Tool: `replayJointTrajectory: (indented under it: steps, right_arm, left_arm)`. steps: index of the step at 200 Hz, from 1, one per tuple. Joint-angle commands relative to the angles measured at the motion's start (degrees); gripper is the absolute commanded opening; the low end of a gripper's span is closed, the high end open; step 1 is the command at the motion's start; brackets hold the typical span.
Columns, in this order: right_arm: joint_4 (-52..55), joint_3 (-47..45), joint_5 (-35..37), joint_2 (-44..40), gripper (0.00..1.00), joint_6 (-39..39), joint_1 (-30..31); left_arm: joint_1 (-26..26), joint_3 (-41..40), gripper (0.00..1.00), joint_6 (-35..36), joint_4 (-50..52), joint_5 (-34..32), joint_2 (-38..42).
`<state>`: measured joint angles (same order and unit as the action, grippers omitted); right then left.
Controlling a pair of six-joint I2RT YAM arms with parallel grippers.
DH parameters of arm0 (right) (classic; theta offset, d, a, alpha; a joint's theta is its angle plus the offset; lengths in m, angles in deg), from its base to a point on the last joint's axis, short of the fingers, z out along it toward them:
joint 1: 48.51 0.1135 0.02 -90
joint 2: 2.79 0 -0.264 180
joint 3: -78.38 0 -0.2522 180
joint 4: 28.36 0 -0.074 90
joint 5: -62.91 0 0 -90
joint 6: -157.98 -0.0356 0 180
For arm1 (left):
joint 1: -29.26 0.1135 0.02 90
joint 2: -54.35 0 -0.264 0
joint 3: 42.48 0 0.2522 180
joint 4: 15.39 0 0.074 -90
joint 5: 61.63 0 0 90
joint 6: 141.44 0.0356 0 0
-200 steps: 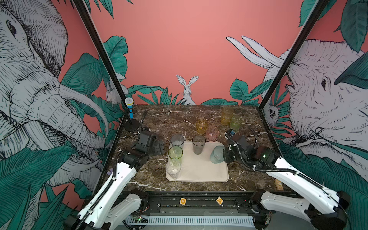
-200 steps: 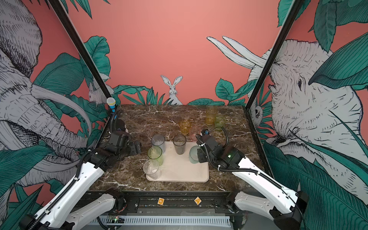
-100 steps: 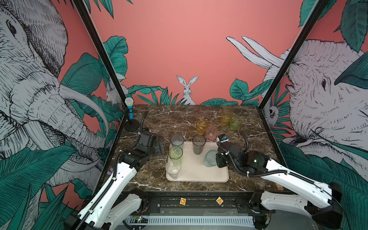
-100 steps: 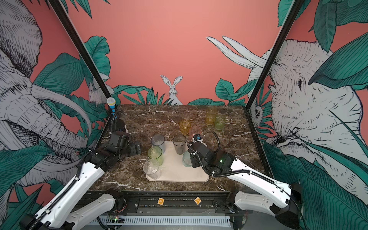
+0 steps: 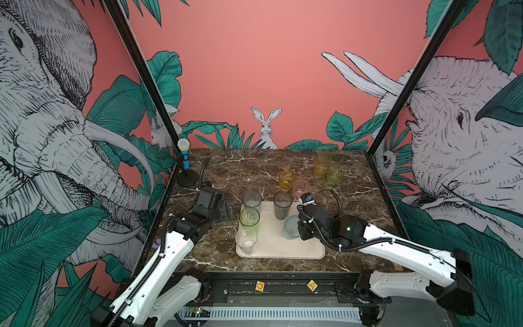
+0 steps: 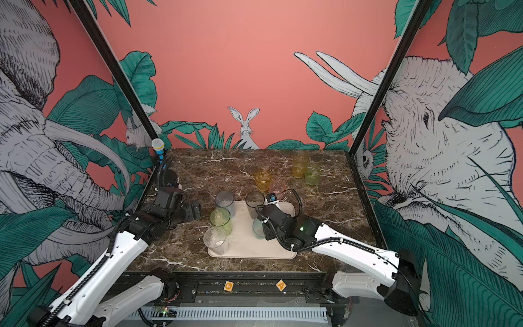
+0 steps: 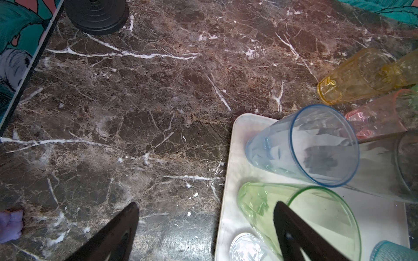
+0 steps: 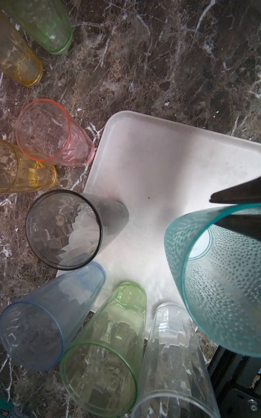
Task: Place the glasses into the tray
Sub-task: Place the glass on the tray.
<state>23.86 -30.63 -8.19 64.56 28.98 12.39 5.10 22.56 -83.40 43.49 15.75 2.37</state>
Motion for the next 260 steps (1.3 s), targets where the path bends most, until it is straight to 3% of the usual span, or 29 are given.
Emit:
replayJointTrajectory:
  steps: [1,260]
  right_arm:
    - [-3.44,-0.99,1.23,0.63,0.00,-1.40,0.87]
    - [-3.77,3.41,2.37,11.96,0.00,-2.00,1.57]
  left_arm:
    - [0.34,-0.60,0.94,-0.64,1.34,-0.59,0.96]
    - [0.34,-1.89,0.94,-0.73,0.42,-0.23,0.52]
